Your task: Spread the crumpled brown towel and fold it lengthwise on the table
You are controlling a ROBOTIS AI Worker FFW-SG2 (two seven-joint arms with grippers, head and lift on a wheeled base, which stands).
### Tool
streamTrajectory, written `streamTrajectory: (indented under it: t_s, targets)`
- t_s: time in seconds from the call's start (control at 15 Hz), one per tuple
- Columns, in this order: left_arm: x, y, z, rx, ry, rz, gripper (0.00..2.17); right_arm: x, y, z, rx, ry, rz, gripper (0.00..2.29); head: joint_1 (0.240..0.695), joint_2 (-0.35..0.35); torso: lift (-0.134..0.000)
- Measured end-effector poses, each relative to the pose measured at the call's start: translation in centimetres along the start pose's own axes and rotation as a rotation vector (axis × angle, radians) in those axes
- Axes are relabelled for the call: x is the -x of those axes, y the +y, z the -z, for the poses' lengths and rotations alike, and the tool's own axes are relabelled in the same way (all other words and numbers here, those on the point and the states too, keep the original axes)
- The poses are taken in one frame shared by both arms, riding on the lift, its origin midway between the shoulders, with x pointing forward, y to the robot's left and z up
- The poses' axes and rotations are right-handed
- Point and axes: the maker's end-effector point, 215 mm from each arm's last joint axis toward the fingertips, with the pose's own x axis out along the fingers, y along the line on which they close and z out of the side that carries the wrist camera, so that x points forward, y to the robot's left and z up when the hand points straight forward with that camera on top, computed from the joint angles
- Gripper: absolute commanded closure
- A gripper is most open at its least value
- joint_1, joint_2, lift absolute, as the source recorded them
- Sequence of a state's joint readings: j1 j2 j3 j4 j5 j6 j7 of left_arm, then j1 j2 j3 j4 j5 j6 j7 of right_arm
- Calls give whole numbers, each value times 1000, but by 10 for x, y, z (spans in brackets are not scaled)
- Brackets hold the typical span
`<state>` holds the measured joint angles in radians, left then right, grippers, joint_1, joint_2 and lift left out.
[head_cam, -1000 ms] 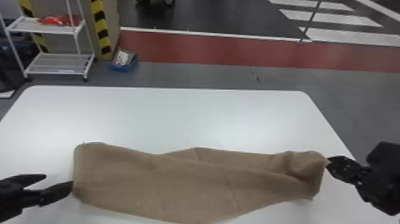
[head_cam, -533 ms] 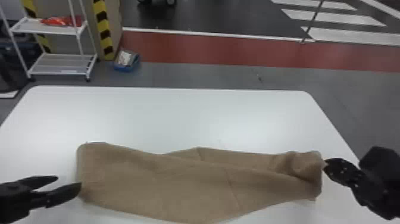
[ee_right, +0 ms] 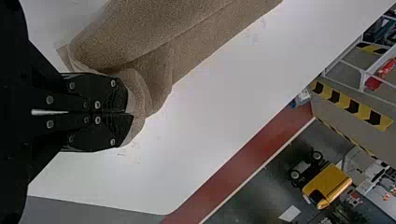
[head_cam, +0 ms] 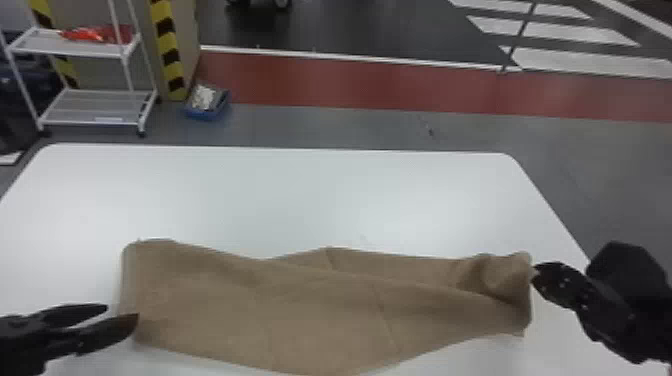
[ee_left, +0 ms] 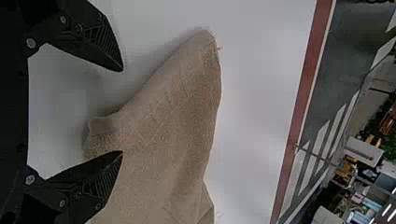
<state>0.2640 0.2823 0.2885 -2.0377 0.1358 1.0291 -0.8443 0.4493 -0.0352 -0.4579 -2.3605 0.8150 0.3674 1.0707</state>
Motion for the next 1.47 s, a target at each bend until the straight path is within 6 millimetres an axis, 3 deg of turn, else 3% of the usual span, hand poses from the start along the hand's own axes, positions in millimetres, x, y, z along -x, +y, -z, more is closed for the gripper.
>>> streamTrajectory:
  t_s: [0.07, 0.27, 0.33, 0.6, 0.73, 0.87, 1.0, 1.13, 1.47]
  targets:
    - [0, -4, 0, -2, -1, 15, 832, 0, -1, 0, 1, 0, 2, 1470, 695, -163, -123]
    - [4, -16, -6, -19, -16, 51, 1733, -2, -5, -1, 5, 1, 6, 1470, 695, -177, -123]
    - [7, -20, -9, -26, -27, 53, 1851, -2, -5, 0, 6, 1, 6, 1470, 695, -181, -123]
    - [29, -48, -41, -36, -104, 101, 1851, -4, -8, 6, 6, 7, 9, 1470, 695, -210, -123]
    - [39, -71, -60, -41, -126, 115, 1851, -5, -10, 8, 7, 10, 14, 1470, 695, -233, -123]
    - [36, -108, -85, -50, -126, 143, 1848, -6, -10, 9, 6, 12, 12, 1470, 695, -263, -123]
    - [21, -140, -115, -80, -112, 146, 1848, -9, -7, 10, 5, 13, 4, 1470, 695, -317, -123]
    - [-8, -169, -152, -173, -103, 124, 1848, -12, -5, 14, 7, 19, -3, 1470, 695, -344, -123]
    - [-120, -190, -199, -295, -12, 73, 1828, -18, 2, 24, 15, 31, -25, 1470, 695, -350, -123]
